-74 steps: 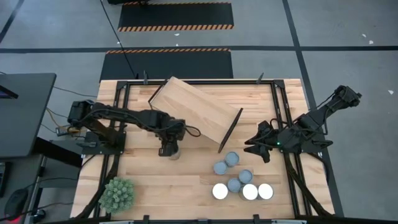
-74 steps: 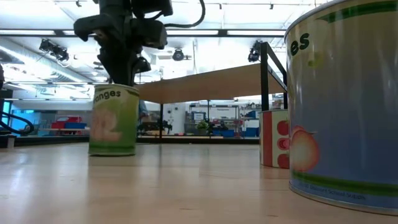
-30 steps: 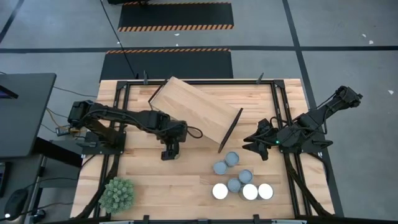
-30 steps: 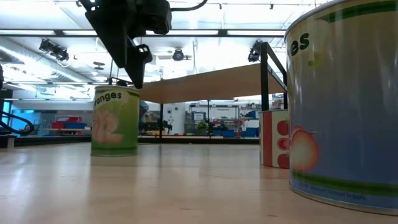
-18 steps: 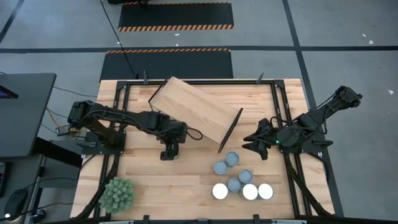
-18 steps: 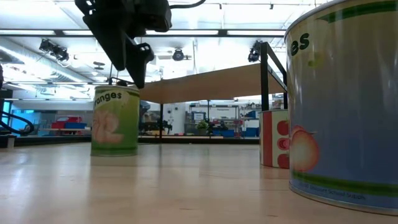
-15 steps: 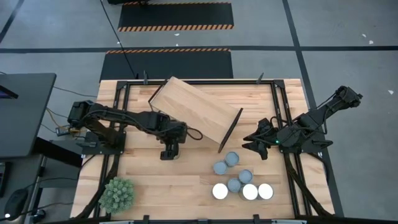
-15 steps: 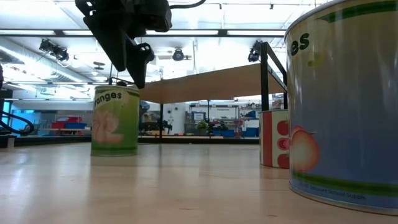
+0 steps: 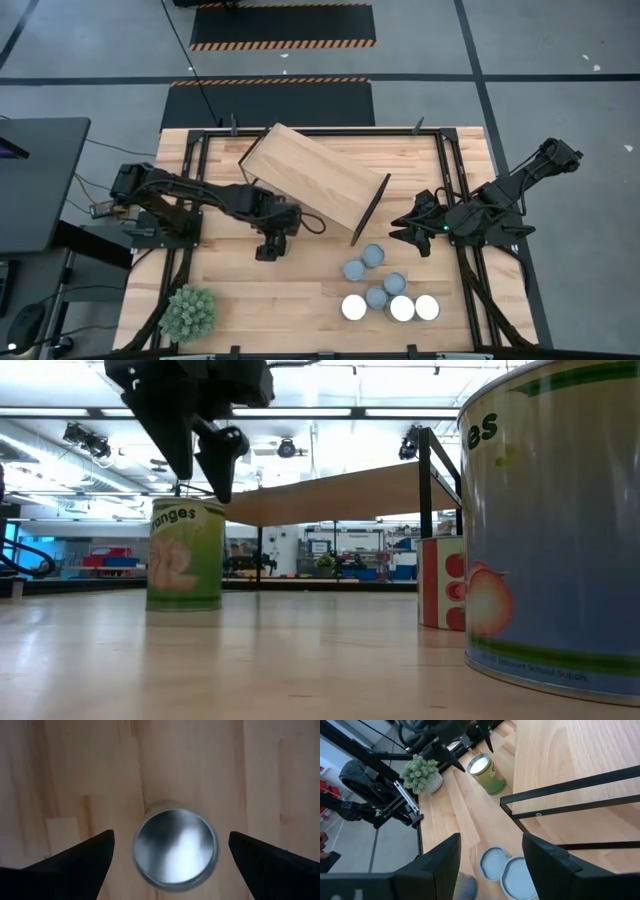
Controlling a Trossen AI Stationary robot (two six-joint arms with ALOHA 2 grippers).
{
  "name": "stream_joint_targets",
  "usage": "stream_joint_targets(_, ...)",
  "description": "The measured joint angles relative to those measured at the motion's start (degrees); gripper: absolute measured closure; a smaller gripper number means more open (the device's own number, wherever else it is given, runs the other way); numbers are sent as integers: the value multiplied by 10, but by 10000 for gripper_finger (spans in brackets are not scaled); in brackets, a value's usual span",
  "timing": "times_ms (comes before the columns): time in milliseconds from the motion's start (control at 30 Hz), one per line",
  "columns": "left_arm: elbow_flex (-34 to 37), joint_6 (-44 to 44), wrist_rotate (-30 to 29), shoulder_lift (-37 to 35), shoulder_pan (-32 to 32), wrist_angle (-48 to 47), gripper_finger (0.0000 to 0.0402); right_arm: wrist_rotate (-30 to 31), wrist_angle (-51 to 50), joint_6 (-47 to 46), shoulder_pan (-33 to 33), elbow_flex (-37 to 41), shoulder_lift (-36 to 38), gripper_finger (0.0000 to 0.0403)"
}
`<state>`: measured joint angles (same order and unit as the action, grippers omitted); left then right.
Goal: Pick and place cans onto a shelf
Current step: Put the canned orange on the shelf
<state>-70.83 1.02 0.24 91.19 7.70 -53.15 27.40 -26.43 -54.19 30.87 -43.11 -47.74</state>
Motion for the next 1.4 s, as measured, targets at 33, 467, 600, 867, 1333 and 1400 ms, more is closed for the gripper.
stream_joint_targets(33, 1, 0, 0, 5, 2, -6, 3, 0, 2, 1, 0, 0, 0, 184)
stream_joint_targets(467, 0, -7, -10, 38, 9, -19, 3, 0, 9, 4, 0, 0, 0, 184)
stream_joint_targets(600, 0, -22, -7, 51, 9, -14, 3, 0, 9, 4, 0, 0, 0, 184)
stream_joint_targets(867, 0, -44, 12, 72, 9, -19, 13, 0, 11, 4, 0, 0, 0, 184)
stream_joint_targets(1333, -2, -43, 0, 70, 12, -31, 89, 2, 9, 12, 0, 0, 0, 184)
stream_joint_targets(1400, -17, -39, 6, 70, 12, -51, 89, 2, 9, 13, 0, 0, 0, 184)
